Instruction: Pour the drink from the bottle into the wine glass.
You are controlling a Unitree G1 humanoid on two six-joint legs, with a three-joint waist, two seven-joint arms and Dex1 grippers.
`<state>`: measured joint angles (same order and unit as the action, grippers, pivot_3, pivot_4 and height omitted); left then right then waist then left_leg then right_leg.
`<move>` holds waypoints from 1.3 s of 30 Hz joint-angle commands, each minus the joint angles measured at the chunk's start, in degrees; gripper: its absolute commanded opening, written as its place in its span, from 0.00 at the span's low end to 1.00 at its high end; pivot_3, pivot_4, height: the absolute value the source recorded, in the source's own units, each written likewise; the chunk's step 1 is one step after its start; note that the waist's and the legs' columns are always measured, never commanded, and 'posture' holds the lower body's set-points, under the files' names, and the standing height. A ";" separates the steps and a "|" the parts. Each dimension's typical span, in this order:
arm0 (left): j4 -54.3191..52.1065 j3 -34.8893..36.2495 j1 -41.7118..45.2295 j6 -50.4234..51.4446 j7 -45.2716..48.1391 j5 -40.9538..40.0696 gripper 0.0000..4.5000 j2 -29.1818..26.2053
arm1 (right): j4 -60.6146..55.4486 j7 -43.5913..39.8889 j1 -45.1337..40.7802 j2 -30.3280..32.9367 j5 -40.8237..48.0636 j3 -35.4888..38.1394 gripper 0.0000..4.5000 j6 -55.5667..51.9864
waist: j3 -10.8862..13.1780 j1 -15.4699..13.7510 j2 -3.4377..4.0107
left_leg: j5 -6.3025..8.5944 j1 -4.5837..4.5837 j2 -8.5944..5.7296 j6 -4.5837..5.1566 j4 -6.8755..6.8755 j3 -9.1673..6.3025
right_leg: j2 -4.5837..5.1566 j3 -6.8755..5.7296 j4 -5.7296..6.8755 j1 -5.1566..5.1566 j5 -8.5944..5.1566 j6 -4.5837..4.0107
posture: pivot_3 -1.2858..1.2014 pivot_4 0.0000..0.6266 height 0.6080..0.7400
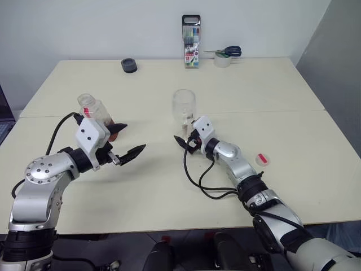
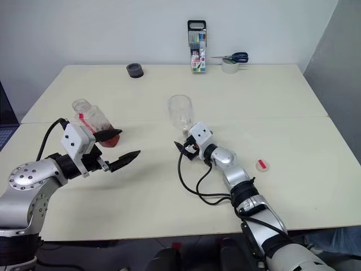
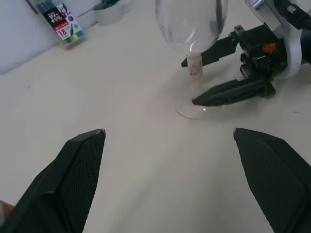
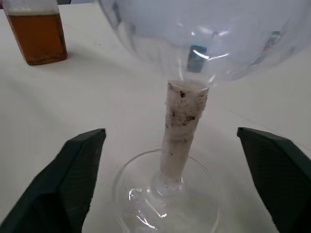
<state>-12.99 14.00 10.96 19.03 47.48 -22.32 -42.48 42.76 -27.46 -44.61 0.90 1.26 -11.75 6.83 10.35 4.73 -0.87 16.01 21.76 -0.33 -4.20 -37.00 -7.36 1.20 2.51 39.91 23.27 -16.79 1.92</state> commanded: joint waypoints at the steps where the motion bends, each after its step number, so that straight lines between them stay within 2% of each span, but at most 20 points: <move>1: -3.02 0.96 1.77 0.86 -1.46 -1.98 1.00 0.49 | -3.79 -1.06 0.50 0.07 0.88 1.34 0.99 -0.54 | 0.00 0.03 0.00 | 0.00 0.00 0.01 0.00 0.00 0.01 | 0.00 0.00 0.00 0.00 0.00 0.00 | 0.52 0.24 1.00; 11: -6.51 1.13 2.08 3.92 -4.75 -3.89 1.00 2.10 | -10.67 -1.85 4.16 3.27 -0.25 1.70 0.99 -3.54 | 0.00 -0.01 0.00 | 0.00 0.00 0.00 0.00 0.00 0.00 | 0.00 0.00 0.00 0.00 0.00 0.00 | 0.52 0.24 1.00; 27: -6.38 0.67 0.75 1.37 -8.13 -4.03 1.00 7.27 | -35.73 -2.59 20.76 13.98 -2.82 1.18 0.99 -9.16 | -0.01 -0.36 -0.02 | 0.00 0.00 0.02 0.00 -0.03 0.04 | 0.00 0.02 -0.02 -0.02 0.00 0.01 | 0.52 0.24 1.00; 34: -2.79 -0.46 -6.74 -9.83 -7.52 0.28 1.00 11.83 | -54.62 -13.97 27.26 18.98 8.95 1.36 0.99 -16.25 | -0.01 -0.59 -0.02 | 0.00 0.02 0.01 0.00 -0.01 0.05 | 0.04 0.04 -0.12 -0.05 0.00 0.01 | 0.52 0.24 1.00; 39: 0.93 0.11 -11.93 -12.64 -13.21 3.21 1.00 16.83 | -64.48 -19.77 28.31 23.04 18.02 1.80 0.99 -24.05 | -0.02 -1.42 -0.04 | 0.01 -0.01 0.02 0.01 -0.05 -0.04 | 0.02 -0.04 -0.13 -0.12 -0.01 0.02 | 0.52 0.24 1.00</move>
<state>-12.83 13.21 -0.12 8.22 37.34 -20.63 -26.96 -16.77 -45.07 -16.39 22.91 14.86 -11.07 -13.97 10.33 3.31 -0.91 16.01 21.75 -0.32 -4.20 -37.05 -7.41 1.23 2.46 39.78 23.14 -16.80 1.94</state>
